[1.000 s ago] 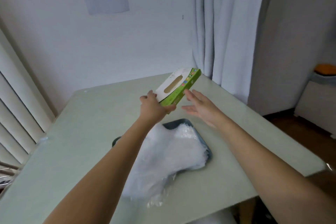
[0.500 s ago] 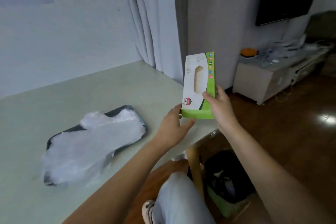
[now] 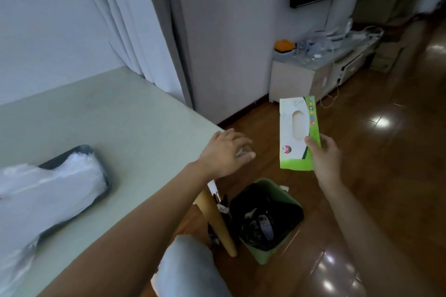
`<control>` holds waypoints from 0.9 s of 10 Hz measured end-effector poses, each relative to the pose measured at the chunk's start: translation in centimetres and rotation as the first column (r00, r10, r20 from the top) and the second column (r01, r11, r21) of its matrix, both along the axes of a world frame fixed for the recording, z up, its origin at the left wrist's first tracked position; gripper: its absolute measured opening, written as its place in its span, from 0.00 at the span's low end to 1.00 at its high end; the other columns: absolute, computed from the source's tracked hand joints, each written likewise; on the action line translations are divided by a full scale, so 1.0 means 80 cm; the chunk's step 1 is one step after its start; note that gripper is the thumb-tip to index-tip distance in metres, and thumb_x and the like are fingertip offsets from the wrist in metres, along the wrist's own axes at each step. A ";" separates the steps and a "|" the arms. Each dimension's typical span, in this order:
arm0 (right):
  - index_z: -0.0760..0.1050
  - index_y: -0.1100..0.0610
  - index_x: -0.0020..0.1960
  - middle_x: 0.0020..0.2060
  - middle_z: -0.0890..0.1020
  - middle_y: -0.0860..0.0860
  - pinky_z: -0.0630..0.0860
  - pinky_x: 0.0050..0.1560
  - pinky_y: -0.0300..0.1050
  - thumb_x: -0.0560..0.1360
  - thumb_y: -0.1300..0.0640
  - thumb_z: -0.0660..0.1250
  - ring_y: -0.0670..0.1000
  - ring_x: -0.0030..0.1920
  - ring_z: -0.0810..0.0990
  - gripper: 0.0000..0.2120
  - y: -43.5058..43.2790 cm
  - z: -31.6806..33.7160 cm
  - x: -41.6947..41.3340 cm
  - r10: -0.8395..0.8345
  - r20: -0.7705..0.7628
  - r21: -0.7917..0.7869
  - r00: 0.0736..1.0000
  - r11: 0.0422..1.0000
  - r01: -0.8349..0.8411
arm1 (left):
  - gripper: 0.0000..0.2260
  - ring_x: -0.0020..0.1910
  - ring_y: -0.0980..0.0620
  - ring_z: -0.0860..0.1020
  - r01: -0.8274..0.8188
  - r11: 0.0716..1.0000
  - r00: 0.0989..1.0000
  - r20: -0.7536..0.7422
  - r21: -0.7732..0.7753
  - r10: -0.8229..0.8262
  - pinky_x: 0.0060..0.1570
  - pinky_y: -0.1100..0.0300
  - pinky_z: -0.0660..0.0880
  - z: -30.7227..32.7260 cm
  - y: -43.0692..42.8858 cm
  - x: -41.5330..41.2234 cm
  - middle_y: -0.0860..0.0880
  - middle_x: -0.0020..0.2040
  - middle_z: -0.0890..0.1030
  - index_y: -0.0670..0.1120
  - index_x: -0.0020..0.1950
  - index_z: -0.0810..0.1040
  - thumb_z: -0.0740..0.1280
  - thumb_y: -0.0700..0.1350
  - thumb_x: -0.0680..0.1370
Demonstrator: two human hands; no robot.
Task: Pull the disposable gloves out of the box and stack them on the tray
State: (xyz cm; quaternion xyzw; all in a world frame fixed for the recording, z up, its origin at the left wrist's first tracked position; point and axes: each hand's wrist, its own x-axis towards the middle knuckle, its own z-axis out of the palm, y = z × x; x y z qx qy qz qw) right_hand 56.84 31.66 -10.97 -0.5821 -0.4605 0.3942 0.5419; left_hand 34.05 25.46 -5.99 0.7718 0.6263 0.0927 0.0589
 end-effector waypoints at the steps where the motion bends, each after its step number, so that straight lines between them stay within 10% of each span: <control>1: 0.74 0.60 0.63 0.56 0.81 0.58 0.72 0.47 0.45 0.74 0.57 0.70 0.58 0.53 0.79 0.19 0.028 -0.043 0.013 0.140 0.378 -0.166 0.915 0.983 -0.082 | 0.15 0.68 0.50 0.67 -0.041 0.998 0.999 -0.010 -0.039 0.041 0.72 0.48 0.55 -0.001 0.027 0.008 0.51 0.62 0.76 0.57 0.56 0.78 0.59 0.63 0.78; 4: 0.81 0.58 0.53 0.49 0.83 0.54 0.77 0.43 0.43 0.71 0.52 0.71 0.54 0.47 0.82 0.14 0.057 -0.119 -0.033 0.673 0.690 -0.637 0.266 0.739 -0.219 | 0.12 0.61 0.51 0.71 -0.065 0.998 0.998 0.028 0.021 0.064 0.72 0.50 0.56 -0.014 0.038 0.011 0.52 0.49 0.78 0.56 0.45 0.78 0.61 0.62 0.76; 7: 0.69 0.57 0.35 0.28 0.72 0.50 0.67 0.27 0.41 0.77 0.52 0.67 0.49 0.26 0.70 0.15 0.050 -0.172 -0.069 0.659 0.722 -0.656 0.210 0.749 -0.094 | 0.13 0.62 0.51 0.70 -0.074 0.997 0.996 0.042 0.029 0.073 0.74 0.53 0.50 -0.019 0.037 0.009 0.51 0.54 0.76 0.54 0.46 0.79 0.62 0.61 0.76; 9: 0.75 0.59 0.40 0.32 0.76 0.51 0.67 0.25 0.41 0.79 0.49 0.63 0.50 0.31 0.75 0.15 0.060 -0.146 -0.073 0.659 0.696 -0.650 0.284 0.747 -0.140 | 0.15 0.65 0.52 0.69 -0.093 0.995 0.988 0.130 0.032 0.089 0.74 0.53 0.52 -0.015 0.040 0.005 0.51 0.60 0.76 0.53 0.50 0.79 0.61 0.62 0.77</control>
